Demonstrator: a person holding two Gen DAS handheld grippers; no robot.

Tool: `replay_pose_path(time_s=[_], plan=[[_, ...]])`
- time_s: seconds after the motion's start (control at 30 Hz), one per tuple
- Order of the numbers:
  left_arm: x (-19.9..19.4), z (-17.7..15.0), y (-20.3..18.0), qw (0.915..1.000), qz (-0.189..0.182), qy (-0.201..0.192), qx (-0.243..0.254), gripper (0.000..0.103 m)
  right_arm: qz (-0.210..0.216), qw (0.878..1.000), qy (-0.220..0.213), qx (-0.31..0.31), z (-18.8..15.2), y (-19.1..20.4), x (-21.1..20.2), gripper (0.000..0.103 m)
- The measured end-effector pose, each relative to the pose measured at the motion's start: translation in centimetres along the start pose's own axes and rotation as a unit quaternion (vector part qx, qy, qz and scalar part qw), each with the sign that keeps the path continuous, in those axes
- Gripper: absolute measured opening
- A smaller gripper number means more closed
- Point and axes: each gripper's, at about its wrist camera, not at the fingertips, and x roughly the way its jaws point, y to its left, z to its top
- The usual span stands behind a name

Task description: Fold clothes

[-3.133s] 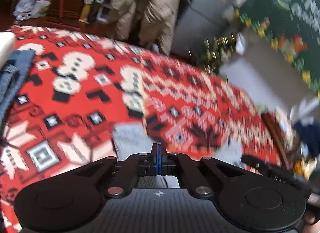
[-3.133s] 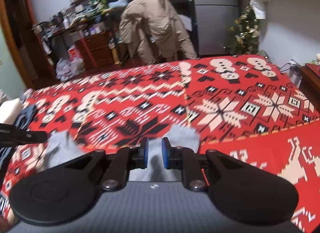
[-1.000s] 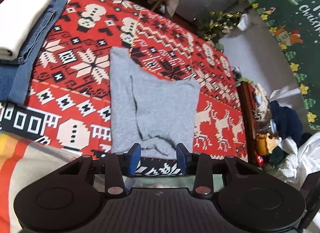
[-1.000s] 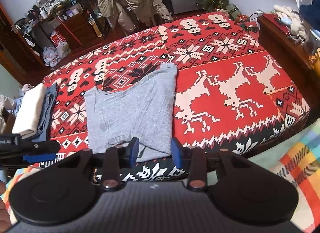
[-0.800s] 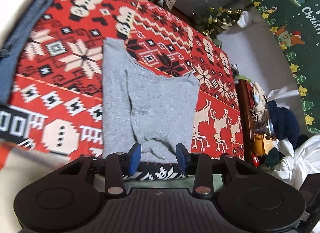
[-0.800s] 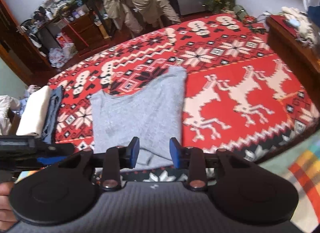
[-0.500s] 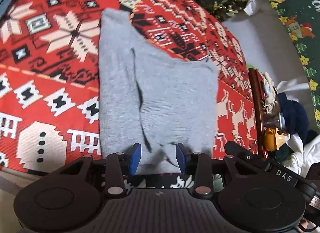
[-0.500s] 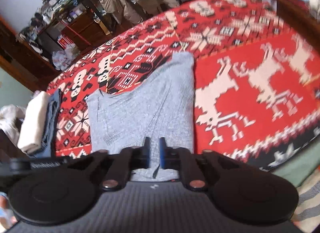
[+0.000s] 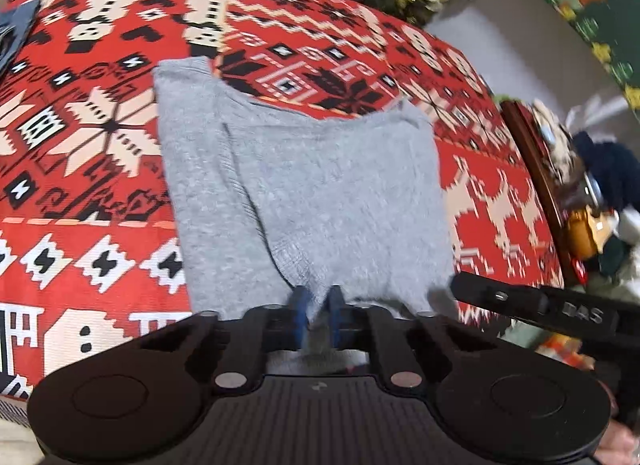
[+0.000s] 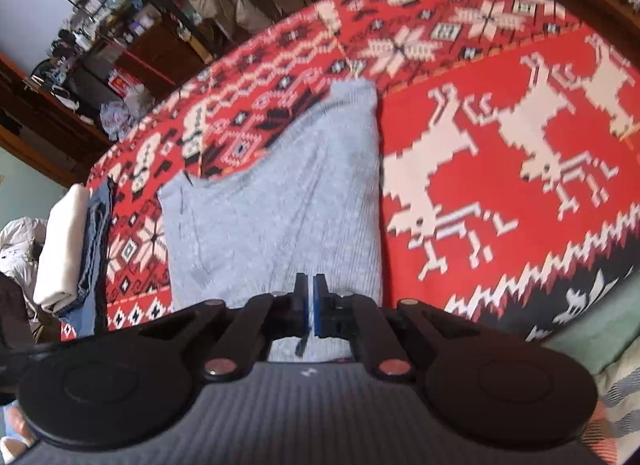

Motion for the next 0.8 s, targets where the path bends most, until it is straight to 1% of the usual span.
replay_pose_path(time_s=[0.1,0.2,0.27,0.37,0.47,0.57,0.63,0.67,0.73,0.8], plan=[[-0.2,-0.2,0.0,0.9999,0.013,-0.004,0.005,0.004,-0.018,1.000,0.017,0.003,-0.3,-0.3,1.0,0.001],[-0.5,-0.4,0.2,0.9997,0.023,-0.001,0.002,0.004,-0.047,0.998,0.038,0.011,-0.8,-1.0,2.1,0.001],[-0.7,-0.8,0.4,0.9997,0.026,0.002,0.003,0.004,-0.050,0.997,0.049,0.022,-1.2,-1.7,2.5,0.000],[-0.8,-1.2,0.5,0.9994,0.033,0.007,0.006,0.004,-0.039,0.998,0.046,0.027,-1.8,-2.0,1.9,0.000],[-0.4,-1.3,0.6,0.9993,0.034,0.013,0.004,0.004,-0.029,0.999,0.032,0.019,-2.0,-1.6,1.3,0.000],[-0.4,-1.3,0.6,0.9993,0.035,0.011,0.005,0.004,-0.019,1.000,-0.001,0.013,-1.2,-1.1,0.8,0.001],[-0.3,-1.3,0.6,0.9992,0.037,0.010,0.006,0.004,-0.028,0.999,-0.018,0.005,-0.4,-0.7,1.1,0.001],[-0.3,-1.3,0.6,0.9992,0.039,0.011,0.006,0.004,-0.036,0.999,-0.020,0.003,-0.2,-0.7,1.4,0.001],[-0.1,-1.3,0.6,0.9991,0.041,0.012,0.003,0.004,-0.052,0.999,-0.002,0.011,-0.2,-1.2,2.3,0.001],[-0.1,-1.2,0.7,0.9991,0.040,0.012,0.000,0.004,-0.057,0.998,0.007,0.011,-0.5,-1.4,2.3,0.000]])
